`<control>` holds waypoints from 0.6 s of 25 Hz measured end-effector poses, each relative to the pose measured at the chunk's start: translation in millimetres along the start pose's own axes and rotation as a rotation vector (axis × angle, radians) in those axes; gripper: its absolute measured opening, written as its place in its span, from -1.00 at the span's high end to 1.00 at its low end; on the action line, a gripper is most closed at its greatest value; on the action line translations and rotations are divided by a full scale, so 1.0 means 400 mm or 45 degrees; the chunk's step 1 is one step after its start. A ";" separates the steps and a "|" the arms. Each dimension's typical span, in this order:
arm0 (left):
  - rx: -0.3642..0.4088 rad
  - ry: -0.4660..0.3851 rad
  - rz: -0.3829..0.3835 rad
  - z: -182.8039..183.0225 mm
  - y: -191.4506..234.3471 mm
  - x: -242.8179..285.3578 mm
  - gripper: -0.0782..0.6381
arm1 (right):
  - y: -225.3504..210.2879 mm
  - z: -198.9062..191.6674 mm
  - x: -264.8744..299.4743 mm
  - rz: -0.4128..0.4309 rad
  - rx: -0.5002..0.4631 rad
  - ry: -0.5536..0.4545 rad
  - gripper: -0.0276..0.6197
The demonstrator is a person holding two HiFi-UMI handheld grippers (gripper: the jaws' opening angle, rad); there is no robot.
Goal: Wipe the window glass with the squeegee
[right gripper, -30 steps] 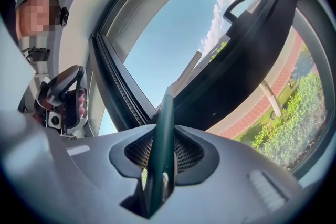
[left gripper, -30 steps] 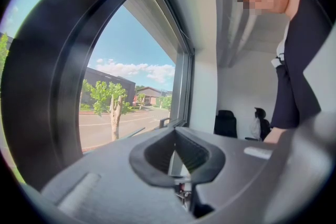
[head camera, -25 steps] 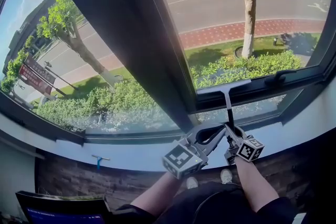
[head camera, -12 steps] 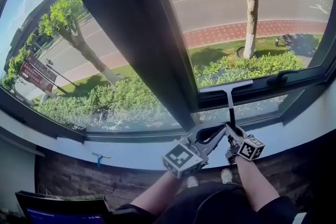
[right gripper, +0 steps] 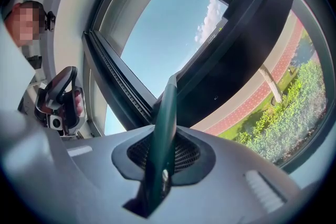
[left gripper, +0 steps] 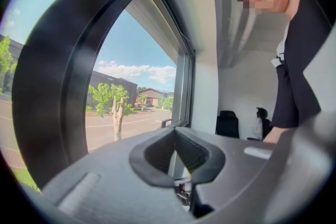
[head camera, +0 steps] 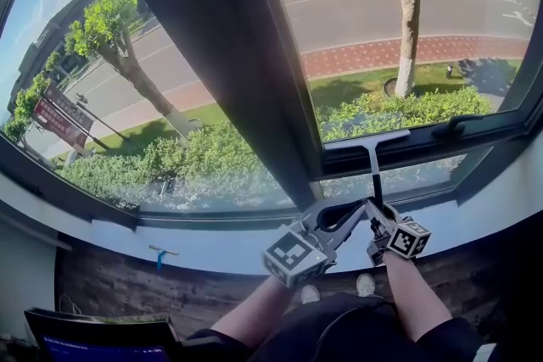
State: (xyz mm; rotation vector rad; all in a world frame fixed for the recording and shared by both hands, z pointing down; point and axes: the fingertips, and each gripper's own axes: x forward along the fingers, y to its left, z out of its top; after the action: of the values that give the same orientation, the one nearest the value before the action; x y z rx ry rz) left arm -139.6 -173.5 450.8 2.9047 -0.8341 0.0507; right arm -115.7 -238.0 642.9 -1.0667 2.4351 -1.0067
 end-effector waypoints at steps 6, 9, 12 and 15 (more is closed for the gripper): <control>0.006 -0.009 0.010 0.009 0.000 0.012 0.77 | -0.005 0.015 -0.006 0.006 -0.002 0.007 0.75; 0.001 0.003 0.001 0.004 -0.020 0.031 0.77 | -0.018 0.022 -0.041 -0.014 0.017 -0.001 0.75; 0.011 -0.015 -0.002 0.019 -0.020 0.038 0.77 | -0.016 0.040 -0.046 -0.015 0.012 -0.010 0.75; 0.026 -0.046 0.001 0.041 -0.004 0.033 0.77 | 0.000 0.060 -0.031 0.002 -0.011 -0.015 0.76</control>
State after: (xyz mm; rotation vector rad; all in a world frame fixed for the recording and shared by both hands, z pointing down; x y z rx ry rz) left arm -127.7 -181.0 435.0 2.9324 -0.8457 0.0066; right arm -94.7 -240.5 625.7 -1.0700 2.4328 -0.9872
